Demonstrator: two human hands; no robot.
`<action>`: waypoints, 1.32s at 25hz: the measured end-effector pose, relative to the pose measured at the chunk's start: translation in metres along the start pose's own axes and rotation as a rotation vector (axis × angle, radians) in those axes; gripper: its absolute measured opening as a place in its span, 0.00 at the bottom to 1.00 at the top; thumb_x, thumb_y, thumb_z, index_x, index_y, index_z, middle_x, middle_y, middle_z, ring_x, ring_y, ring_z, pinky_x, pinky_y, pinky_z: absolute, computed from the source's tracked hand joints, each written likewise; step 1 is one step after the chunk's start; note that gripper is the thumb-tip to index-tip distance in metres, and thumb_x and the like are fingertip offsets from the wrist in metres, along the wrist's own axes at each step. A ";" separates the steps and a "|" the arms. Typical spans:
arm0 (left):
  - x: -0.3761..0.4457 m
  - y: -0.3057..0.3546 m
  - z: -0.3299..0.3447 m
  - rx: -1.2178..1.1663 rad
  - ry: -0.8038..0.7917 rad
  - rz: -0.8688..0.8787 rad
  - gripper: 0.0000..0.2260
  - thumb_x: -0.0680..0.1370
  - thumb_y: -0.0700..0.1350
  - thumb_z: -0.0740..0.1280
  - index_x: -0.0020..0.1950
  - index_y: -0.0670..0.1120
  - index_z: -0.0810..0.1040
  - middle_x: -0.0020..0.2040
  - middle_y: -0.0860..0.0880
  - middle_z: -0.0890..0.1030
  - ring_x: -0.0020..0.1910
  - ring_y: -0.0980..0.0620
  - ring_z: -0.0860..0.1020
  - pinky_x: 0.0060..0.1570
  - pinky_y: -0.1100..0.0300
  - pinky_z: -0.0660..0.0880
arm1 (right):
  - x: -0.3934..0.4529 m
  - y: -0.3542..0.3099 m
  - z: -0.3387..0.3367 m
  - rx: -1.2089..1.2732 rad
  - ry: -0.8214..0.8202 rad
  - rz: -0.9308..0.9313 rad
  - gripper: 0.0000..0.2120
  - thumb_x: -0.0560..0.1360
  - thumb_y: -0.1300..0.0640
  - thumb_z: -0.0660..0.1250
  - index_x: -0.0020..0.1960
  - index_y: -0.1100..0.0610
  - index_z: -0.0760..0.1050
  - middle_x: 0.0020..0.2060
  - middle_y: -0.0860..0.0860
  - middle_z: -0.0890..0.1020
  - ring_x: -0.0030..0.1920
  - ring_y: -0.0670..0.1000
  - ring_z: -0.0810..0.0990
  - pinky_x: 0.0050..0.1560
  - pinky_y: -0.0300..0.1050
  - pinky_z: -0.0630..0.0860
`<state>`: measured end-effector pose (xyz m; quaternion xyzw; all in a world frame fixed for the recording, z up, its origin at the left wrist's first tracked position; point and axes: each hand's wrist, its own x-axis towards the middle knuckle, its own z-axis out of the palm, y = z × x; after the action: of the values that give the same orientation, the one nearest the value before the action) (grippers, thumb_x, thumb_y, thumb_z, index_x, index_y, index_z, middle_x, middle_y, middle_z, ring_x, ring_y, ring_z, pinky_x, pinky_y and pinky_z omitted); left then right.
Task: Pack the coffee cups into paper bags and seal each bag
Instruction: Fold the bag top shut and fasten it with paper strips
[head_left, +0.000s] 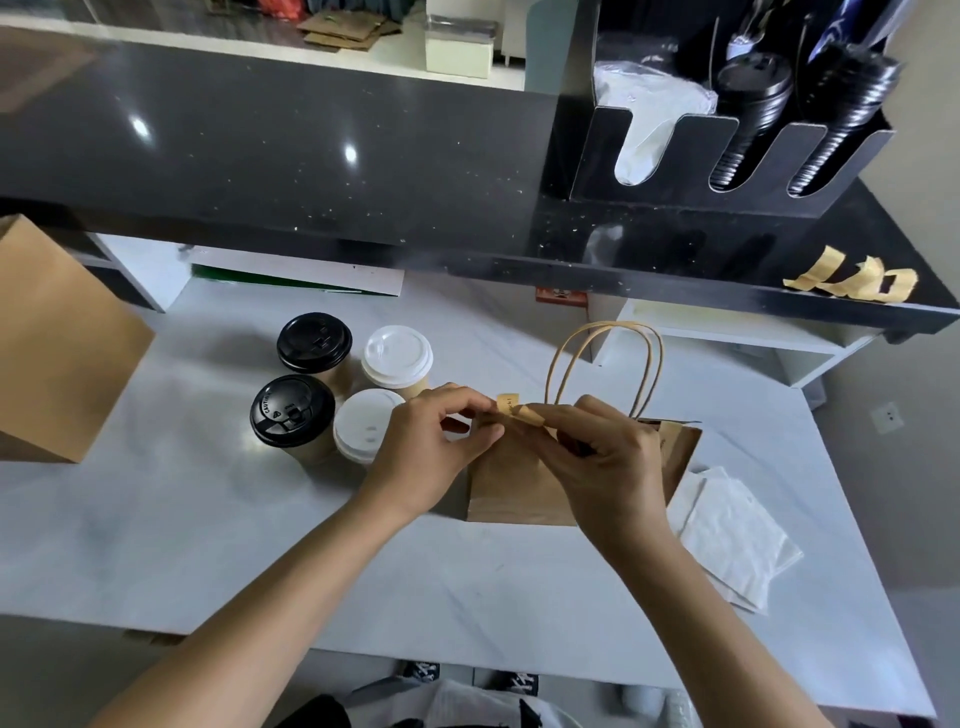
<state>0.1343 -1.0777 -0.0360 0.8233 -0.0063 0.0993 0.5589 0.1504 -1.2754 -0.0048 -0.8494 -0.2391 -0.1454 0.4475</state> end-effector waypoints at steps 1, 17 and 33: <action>0.001 0.000 -0.001 -0.016 0.002 -0.017 0.07 0.74 0.40 0.77 0.48 0.52 0.85 0.45 0.58 0.85 0.48 0.53 0.83 0.51 0.51 0.81 | 0.002 0.002 0.002 -0.034 -0.001 0.014 0.08 0.74 0.56 0.78 0.53 0.47 0.88 0.30 0.49 0.73 0.30 0.50 0.72 0.28 0.50 0.68; 0.009 -0.001 -0.011 0.036 -0.113 0.034 0.14 0.75 0.42 0.76 0.56 0.59 0.84 0.48 0.61 0.83 0.53 0.55 0.80 0.52 0.67 0.72 | 0.021 -0.001 0.002 -0.169 -0.145 0.052 0.05 0.76 0.49 0.74 0.51 0.43 0.87 0.30 0.48 0.80 0.31 0.51 0.77 0.30 0.53 0.75; 0.012 0.003 -0.011 0.246 -0.166 0.045 0.09 0.78 0.44 0.72 0.57 0.54 0.86 0.52 0.62 0.84 0.57 0.54 0.76 0.58 0.55 0.73 | 0.010 0.017 0.002 -0.173 -0.170 -0.152 0.07 0.75 0.59 0.77 0.51 0.49 0.86 0.35 0.33 0.70 0.32 0.43 0.68 0.27 0.47 0.71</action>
<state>0.1442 -1.0678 -0.0270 0.8906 -0.0588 0.0435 0.4489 0.1678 -1.2788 -0.0130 -0.8734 -0.3266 -0.1264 0.3385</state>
